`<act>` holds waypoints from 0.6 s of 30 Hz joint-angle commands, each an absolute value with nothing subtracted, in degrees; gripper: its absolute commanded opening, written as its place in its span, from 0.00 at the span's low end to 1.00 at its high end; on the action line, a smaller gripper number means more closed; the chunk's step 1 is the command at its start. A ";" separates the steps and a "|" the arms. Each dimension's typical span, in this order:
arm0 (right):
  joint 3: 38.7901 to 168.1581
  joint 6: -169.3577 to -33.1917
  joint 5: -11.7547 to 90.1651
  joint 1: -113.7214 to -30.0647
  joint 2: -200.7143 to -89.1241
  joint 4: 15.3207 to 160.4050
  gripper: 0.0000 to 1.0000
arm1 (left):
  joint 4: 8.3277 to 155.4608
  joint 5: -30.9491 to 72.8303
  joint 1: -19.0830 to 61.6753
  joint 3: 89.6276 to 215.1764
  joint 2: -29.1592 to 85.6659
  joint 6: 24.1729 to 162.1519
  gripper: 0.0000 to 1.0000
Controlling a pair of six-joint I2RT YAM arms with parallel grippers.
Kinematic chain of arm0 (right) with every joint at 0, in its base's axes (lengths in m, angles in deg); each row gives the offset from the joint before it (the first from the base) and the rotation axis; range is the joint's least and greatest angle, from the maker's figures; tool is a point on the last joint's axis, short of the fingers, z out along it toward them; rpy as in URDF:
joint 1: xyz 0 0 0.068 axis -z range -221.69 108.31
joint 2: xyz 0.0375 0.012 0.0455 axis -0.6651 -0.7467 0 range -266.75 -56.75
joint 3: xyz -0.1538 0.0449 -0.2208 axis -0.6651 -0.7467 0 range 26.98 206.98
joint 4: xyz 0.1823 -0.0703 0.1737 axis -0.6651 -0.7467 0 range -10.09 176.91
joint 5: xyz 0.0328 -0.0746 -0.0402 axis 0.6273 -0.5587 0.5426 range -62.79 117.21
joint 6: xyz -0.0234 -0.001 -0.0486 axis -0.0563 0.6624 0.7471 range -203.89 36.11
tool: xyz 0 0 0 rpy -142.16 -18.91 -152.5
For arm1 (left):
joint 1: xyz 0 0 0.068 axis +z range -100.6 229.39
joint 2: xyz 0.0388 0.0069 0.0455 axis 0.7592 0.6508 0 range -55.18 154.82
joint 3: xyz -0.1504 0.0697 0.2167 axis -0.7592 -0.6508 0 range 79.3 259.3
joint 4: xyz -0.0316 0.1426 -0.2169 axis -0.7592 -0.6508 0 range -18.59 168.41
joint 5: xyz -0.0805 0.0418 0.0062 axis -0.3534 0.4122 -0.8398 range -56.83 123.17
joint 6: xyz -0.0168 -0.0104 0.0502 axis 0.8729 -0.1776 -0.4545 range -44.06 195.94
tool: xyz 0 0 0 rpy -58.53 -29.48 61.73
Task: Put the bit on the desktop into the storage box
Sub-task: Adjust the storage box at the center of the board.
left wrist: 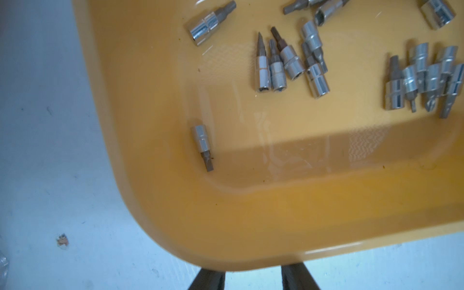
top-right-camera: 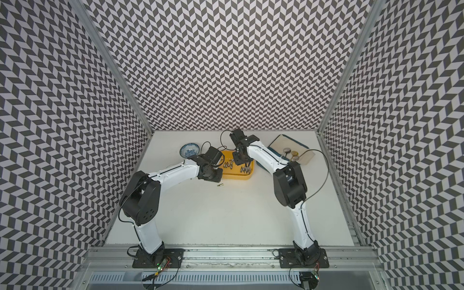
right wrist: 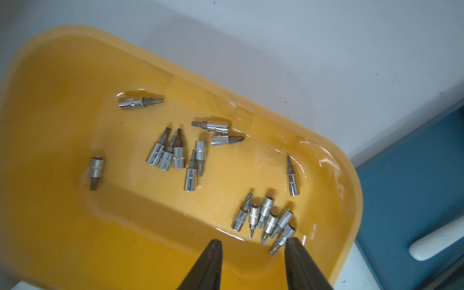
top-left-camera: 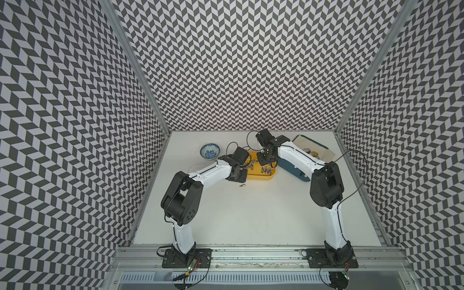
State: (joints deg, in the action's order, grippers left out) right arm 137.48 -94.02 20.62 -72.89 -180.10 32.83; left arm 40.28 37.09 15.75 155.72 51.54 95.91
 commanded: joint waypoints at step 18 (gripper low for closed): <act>133.84 -94.97 20.58 -69.73 -170.83 31.98 0.49 | 39.73 36.29 15.21 157.06 53.46 94.58 0.40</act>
